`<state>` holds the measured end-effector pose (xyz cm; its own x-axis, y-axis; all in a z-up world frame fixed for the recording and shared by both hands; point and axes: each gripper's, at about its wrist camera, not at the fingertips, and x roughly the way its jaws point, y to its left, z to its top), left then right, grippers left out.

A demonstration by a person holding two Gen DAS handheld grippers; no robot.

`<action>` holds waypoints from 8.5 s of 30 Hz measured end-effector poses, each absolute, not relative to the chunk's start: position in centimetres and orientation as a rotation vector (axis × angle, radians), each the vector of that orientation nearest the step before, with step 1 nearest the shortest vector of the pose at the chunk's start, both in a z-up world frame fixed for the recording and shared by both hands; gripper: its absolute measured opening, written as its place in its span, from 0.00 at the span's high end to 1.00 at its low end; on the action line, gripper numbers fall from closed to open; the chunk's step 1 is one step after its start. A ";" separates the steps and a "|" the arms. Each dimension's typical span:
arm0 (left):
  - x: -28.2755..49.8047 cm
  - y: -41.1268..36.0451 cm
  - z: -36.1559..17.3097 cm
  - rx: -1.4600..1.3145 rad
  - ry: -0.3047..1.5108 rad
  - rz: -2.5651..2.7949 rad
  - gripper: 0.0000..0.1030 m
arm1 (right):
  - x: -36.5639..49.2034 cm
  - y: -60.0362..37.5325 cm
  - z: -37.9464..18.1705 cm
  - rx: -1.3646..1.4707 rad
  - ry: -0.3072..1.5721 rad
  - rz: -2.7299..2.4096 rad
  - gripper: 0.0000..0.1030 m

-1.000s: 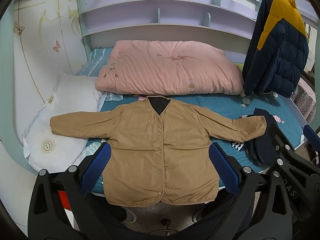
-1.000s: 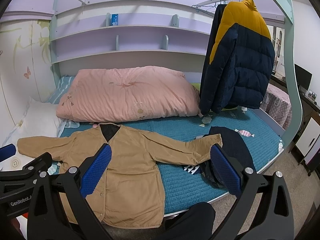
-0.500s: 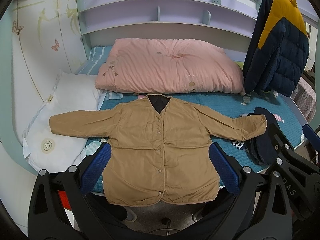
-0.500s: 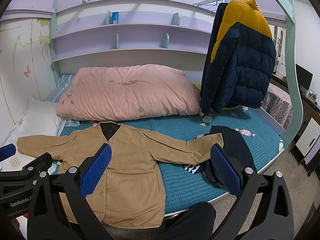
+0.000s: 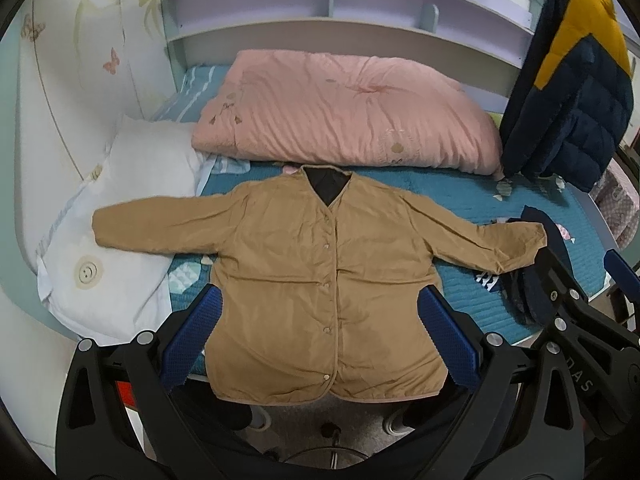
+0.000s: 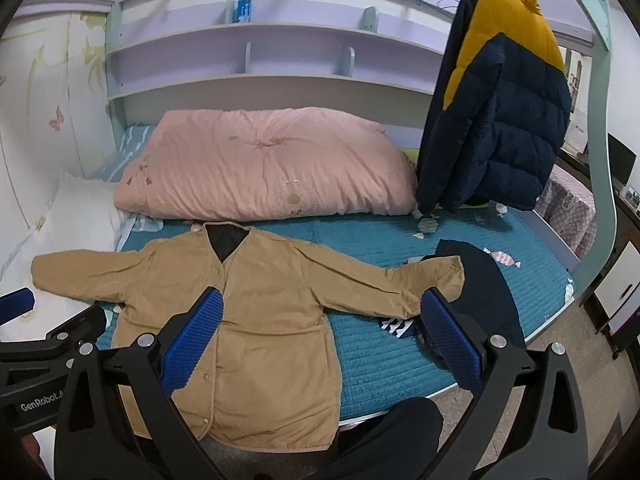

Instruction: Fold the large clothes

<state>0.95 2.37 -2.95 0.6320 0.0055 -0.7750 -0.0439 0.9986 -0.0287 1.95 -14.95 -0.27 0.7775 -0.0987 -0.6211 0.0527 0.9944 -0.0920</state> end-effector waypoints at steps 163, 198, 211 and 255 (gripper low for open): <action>31.8 -2.3 -19.9 -0.040 1.141 -0.099 0.49 | 22.8 -22.1 -19.7 0.464 1.201 0.089 0.95; 28.9 18.3 -33.4 -0.282 1.369 0.078 0.98 | 32.8 -4.8 -31.1 0.163 1.442 0.231 1.00; 31.5 19.2 -30.2 -0.299 1.325 0.070 0.97 | 34.7 -9.3 -28.9 0.353 1.388 0.248 0.99; 22.3 6.8 -21.1 -0.069 1.196 0.053 0.46 | 24.0 -20.1 -18.4 0.207 1.172 0.098 0.16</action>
